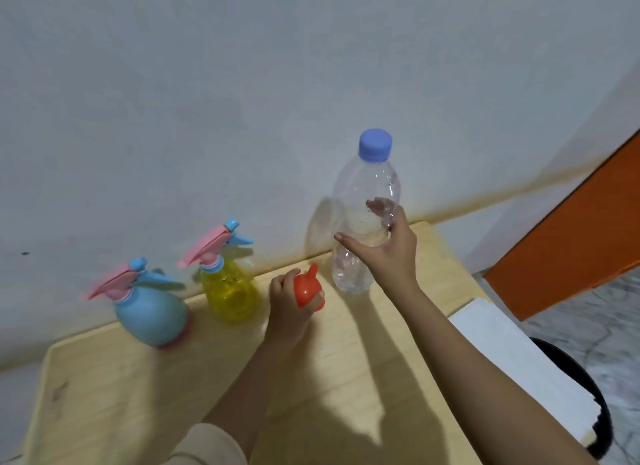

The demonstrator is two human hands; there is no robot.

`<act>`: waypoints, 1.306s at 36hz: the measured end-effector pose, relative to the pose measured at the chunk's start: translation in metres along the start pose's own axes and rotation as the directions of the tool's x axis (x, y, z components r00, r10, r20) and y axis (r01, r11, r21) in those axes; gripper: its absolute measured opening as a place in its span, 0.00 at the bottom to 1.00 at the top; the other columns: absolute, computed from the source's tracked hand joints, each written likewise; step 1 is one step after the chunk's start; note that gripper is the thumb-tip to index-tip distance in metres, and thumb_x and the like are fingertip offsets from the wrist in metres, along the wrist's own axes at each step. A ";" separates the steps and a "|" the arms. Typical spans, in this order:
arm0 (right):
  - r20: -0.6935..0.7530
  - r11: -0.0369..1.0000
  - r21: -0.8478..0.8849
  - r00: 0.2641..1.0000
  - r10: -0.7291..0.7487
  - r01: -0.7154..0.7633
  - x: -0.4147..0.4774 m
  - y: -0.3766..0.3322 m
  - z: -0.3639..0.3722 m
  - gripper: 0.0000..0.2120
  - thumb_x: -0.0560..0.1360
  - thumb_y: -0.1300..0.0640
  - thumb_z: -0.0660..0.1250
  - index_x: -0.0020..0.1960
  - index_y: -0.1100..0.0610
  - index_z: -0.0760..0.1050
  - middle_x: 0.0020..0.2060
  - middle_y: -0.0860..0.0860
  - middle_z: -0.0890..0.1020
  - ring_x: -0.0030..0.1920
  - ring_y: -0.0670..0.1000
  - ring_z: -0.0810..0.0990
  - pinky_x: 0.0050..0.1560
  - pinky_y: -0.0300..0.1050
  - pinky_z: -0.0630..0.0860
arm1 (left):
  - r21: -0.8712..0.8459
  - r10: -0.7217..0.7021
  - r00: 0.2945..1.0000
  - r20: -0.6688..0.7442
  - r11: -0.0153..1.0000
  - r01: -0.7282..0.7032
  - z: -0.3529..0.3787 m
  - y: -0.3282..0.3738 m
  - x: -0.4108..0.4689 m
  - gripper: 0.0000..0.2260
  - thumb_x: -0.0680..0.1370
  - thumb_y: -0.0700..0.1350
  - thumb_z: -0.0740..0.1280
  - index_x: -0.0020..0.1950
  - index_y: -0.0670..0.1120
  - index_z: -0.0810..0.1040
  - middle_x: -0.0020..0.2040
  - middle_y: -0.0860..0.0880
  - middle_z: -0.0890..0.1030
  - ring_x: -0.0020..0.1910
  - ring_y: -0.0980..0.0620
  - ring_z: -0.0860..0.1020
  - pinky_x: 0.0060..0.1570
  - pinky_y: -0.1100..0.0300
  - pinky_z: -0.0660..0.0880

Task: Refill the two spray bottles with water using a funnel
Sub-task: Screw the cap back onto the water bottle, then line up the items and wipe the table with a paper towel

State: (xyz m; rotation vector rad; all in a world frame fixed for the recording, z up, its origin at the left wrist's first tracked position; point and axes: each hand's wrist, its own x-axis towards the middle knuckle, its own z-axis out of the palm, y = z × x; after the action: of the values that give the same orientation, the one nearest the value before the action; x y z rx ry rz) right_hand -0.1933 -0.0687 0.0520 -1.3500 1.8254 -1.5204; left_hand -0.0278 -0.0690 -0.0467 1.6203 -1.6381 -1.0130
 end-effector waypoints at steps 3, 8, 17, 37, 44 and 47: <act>-0.010 1.000 0.005 1.000 0.009 -0.009 0.003 0.000 0.013 0.31 0.57 0.44 0.80 0.55 0.45 0.69 0.53 0.42 0.79 0.56 0.45 0.78 0.54 0.37 0.70 | 0.036 0.021 1.000 -0.010 0.999 -0.020 0.001 -0.010 0.006 0.30 0.67 0.55 0.69 0.65 0.44 0.71 0.58 0.47 0.69 0.57 0.47 0.70 0.54 0.61 0.65; -0.010 1.000 0.006 1.000 0.009 -0.009 0.006 0.000 0.027 0.31 0.57 0.42 0.79 0.55 0.46 0.70 0.52 0.41 0.79 0.56 0.44 0.77 0.55 0.38 0.70 | 0.065 0.065 0.997 -0.030 0.996 -0.063 -0.001 -0.023 0.013 0.25 0.73 0.49 0.72 0.67 0.43 0.70 0.61 0.43 0.73 0.59 0.46 0.71 0.57 0.58 0.69; 0.032 0.999 0.034 0.999 0.019 -0.021 0.012 0.001 0.035 0.34 0.60 0.45 0.79 0.61 0.50 0.68 0.58 0.43 0.76 0.61 0.43 0.74 0.57 0.33 0.68 | 0.062 0.061 0.996 -0.060 0.996 -0.057 0.000 -0.028 0.026 0.24 0.72 0.45 0.72 0.66 0.46 0.70 0.61 0.46 0.75 0.61 0.47 0.73 0.58 0.59 0.70; 0.377 0.997 -0.047 0.923 0.080 -0.067 0.001 0.015 -0.004 0.49 0.65 0.50 0.78 0.76 0.56 0.51 0.73 0.48 0.59 0.72 0.43 0.57 0.68 0.34 0.56 | 0.137 0.014 0.977 -0.211 0.990 0.016 0.004 -0.022 0.003 0.29 0.70 0.44 0.74 0.67 0.39 0.67 0.63 0.39 0.70 0.63 0.41 0.68 0.57 0.58 0.63; 0.265 0.989 -0.150 0.963 0.045 -0.005 -0.041 0.067 -0.081 0.19 0.73 0.57 0.71 0.63 0.59 0.74 0.60 0.51 0.77 0.60 0.46 0.74 0.61 0.38 0.69 | 0.202 -0.081 0.971 -0.227 0.971 0.128 0.011 -0.054 -0.097 0.27 0.76 0.44 0.69 0.72 0.38 0.65 0.71 0.38 0.65 0.71 0.41 0.63 0.72 0.52 0.58; 0.232 0.972 -0.231 0.967 0.105 -0.050 -0.064 0.096 -0.120 0.14 0.74 0.60 0.68 0.59 0.59 0.76 0.57 0.51 0.80 0.59 0.49 0.76 0.56 0.36 0.68 | 0.259 -0.093 0.962 -0.258 0.952 0.161 0.018 -0.063 -0.132 0.26 0.76 0.44 0.69 0.70 0.35 0.66 0.71 0.36 0.66 0.72 0.41 0.62 0.72 0.51 0.58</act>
State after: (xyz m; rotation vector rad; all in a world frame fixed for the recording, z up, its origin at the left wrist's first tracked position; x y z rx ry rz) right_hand -0.2989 0.0422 -0.0135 -1.4731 1.9085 -1.0809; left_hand -0.0023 0.0672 -0.0975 1.9728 -1.5761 -0.6308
